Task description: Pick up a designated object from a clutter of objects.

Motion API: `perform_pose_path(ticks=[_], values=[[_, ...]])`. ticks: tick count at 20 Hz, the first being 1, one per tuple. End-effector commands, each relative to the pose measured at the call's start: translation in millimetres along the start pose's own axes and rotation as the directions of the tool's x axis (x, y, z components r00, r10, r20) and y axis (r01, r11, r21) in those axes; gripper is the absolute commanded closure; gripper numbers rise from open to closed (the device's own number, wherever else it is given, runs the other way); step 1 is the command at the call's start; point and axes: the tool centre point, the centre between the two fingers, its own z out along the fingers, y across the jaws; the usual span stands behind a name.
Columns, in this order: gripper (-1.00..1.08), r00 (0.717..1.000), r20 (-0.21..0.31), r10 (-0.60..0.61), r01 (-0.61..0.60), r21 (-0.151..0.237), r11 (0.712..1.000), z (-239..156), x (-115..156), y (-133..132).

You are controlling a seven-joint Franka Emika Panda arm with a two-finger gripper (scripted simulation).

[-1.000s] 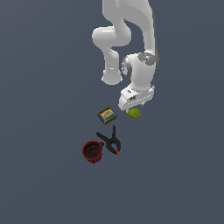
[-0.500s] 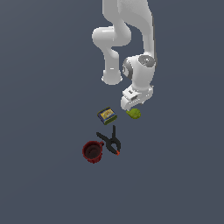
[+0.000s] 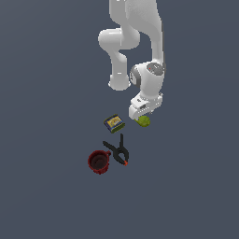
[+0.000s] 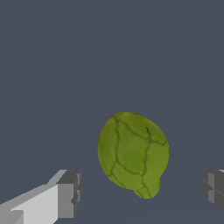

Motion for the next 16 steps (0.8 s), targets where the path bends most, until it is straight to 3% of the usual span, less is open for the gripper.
perform_pose_path(ticks=[1,12,13,16], values=[[-0.92,1.000,0.000,-0.001,0.001,0.000,1.000,10,-1,0],[-0.92,1.000,0.000,-0.002,0.002,0.000,1.000,35,-1,0],[1.08,1.000,0.000,-0.002,0.002,0.000,1.000,35,-1,0],[1.08,1.000,0.000,-0.002,0.002,0.000,1.000,35,-1,0]])
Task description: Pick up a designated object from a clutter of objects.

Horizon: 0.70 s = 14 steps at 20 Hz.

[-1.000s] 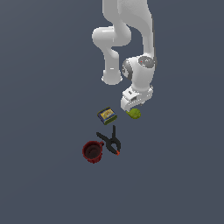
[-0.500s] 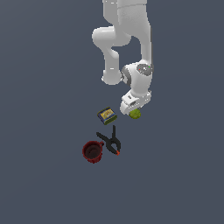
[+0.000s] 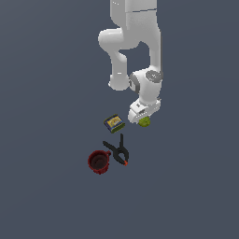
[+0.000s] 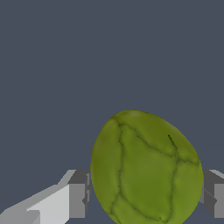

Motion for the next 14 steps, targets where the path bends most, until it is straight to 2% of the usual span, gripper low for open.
perform_pose_path(ticks=[1,14], values=[[1.08,1.000,0.000,-0.001,0.001,0.001,1.000,1,0,0],[1.08,1.000,0.000,0.000,0.000,0.000,1.000,-9,4,8]])
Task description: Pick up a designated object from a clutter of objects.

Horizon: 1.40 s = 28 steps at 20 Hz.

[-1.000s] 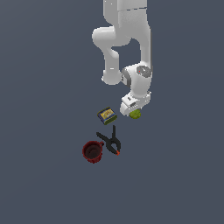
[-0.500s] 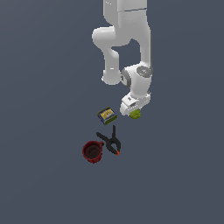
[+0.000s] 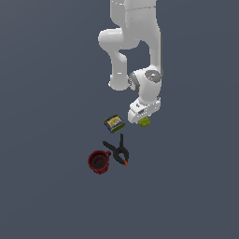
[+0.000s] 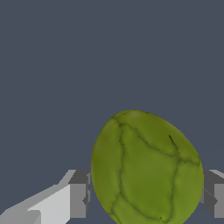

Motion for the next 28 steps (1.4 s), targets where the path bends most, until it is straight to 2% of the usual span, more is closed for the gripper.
perform_pose_path(ticks=[1,11,28], values=[[1.08,1.000,-0.002,0.000,0.000,-0.001,1.000,-7,3,5],[1.08,1.000,-0.003,-0.001,0.001,0.003,1.000,-56,23,44],[1.08,1.000,-0.003,-0.001,0.001,0.004,1.000,-187,78,152]])
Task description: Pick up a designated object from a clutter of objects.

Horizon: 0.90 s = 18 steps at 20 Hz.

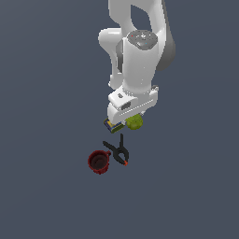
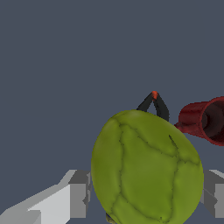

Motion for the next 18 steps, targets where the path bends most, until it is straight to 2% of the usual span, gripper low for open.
perform_pose_path(ticks=[1,18], values=[[1.08,1.000,-0.001,-0.001,0.001,-0.001,1.000,-19,8,15],[1.08,1.000,0.001,0.001,-0.001,-0.004,1.000,-114,53,95]])
